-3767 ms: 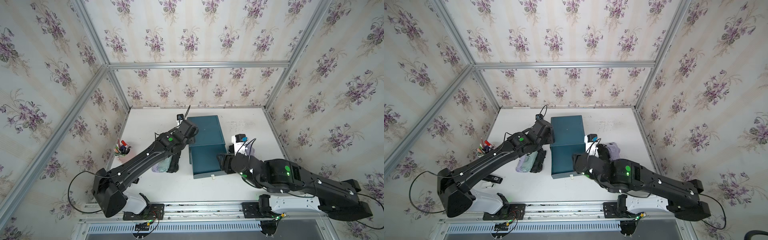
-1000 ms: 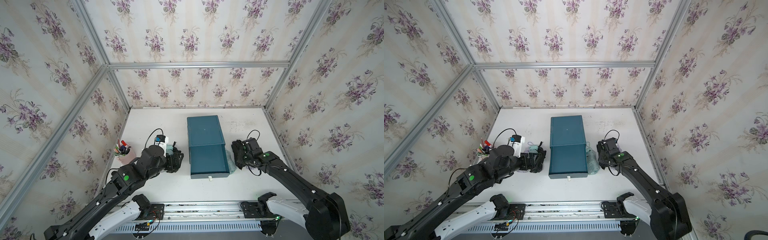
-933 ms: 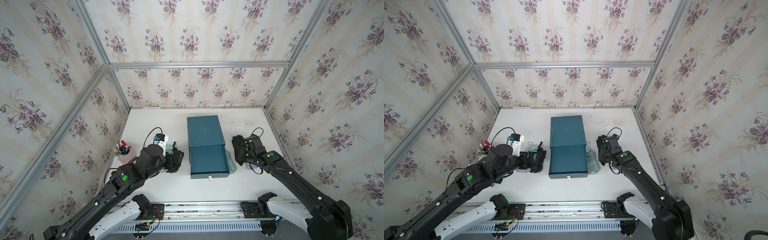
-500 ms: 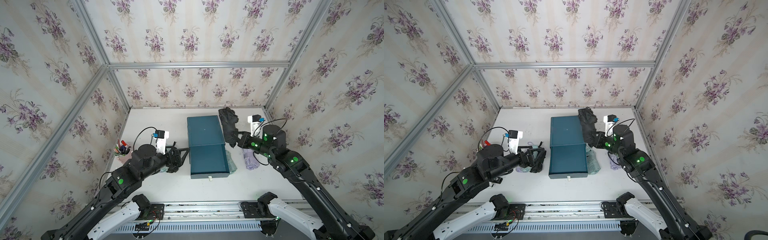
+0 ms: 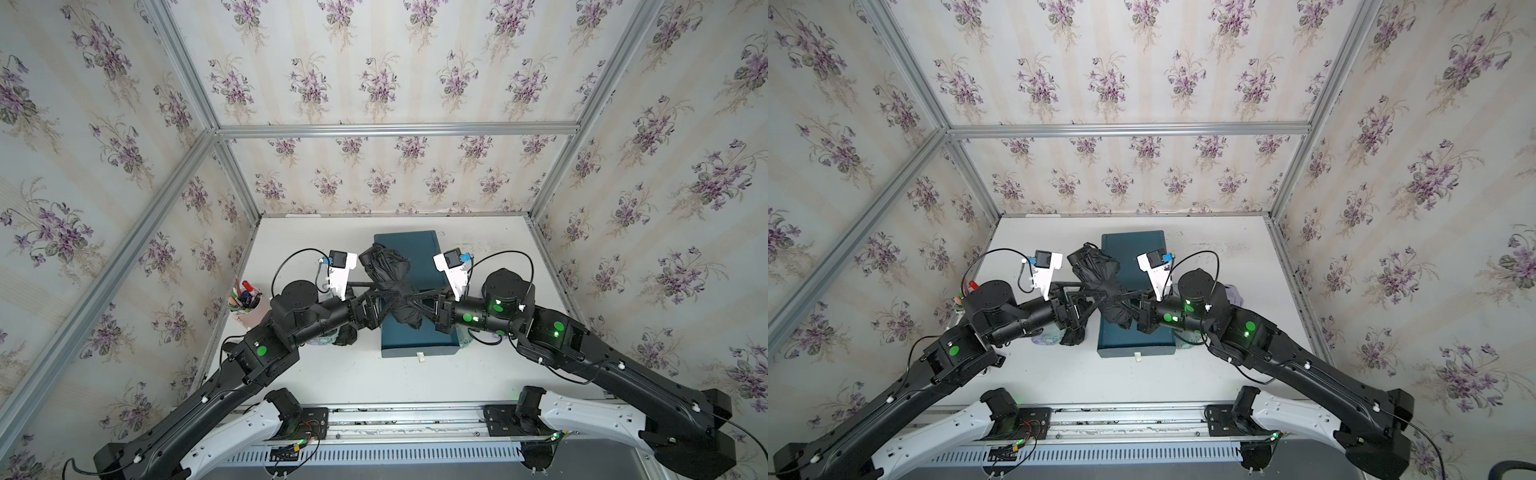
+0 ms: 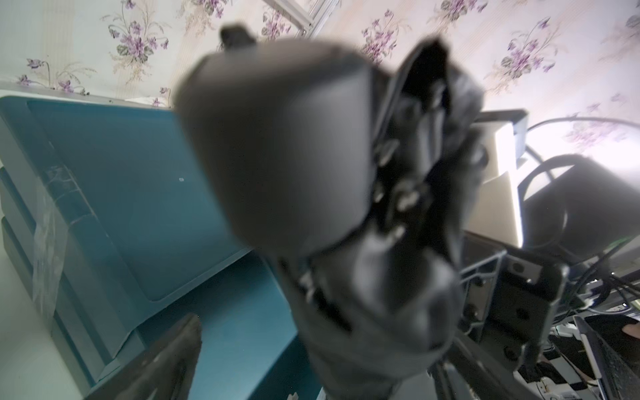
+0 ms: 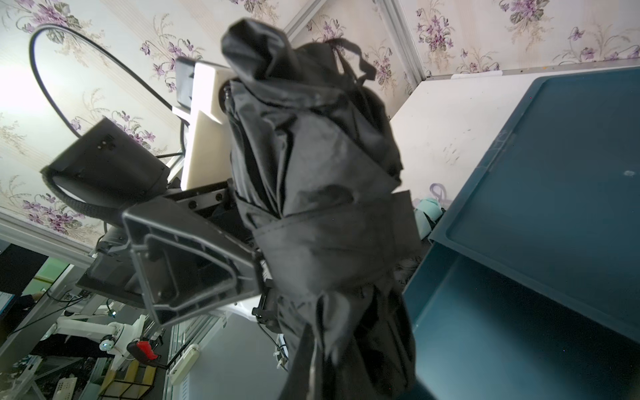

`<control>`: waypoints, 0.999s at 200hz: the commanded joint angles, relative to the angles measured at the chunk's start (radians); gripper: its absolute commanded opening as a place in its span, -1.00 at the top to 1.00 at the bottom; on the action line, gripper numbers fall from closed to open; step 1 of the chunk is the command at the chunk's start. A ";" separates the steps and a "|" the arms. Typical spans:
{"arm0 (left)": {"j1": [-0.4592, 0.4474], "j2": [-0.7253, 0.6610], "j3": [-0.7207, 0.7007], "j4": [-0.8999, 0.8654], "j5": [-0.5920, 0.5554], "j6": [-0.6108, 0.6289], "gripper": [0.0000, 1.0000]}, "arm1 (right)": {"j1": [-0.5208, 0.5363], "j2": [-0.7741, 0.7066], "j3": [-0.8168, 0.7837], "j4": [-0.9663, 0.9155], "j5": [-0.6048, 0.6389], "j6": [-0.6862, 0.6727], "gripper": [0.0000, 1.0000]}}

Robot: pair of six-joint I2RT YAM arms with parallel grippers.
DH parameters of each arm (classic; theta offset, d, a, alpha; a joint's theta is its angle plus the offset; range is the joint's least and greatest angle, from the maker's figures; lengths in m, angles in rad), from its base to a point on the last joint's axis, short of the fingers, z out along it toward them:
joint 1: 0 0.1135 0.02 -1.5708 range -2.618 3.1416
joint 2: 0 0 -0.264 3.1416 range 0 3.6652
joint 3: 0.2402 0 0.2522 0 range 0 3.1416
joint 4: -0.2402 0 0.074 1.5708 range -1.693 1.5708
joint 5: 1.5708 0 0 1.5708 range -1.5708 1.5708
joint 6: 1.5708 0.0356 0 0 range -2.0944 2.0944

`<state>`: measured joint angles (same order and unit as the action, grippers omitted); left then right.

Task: Place the umbrella in the drawer by color
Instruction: Pick up the umbrella from the center of the board.

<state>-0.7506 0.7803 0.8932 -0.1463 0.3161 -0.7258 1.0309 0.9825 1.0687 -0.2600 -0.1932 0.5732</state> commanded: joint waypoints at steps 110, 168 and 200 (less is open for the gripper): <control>0.077 0.078 -0.011 0.192 0.223 -0.132 0.63 | 0.054 0.013 -0.020 0.023 0.104 0.068 -0.01; 0.228 0.183 -0.128 0.699 0.613 -0.467 0.82 | 0.030 -0.111 -0.086 -0.035 -0.024 0.021 -0.77; 0.221 0.205 -0.146 0.861 0.669 -0.555 0.88 | -0.012 -0.132 -0.113 -0.005 -0.088 0.043 -0.89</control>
<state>-0.5262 0.9825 0.7506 0.4320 0.8684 -1.1625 1.0401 0.8562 0.9684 -0.2810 -0.2146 0.6060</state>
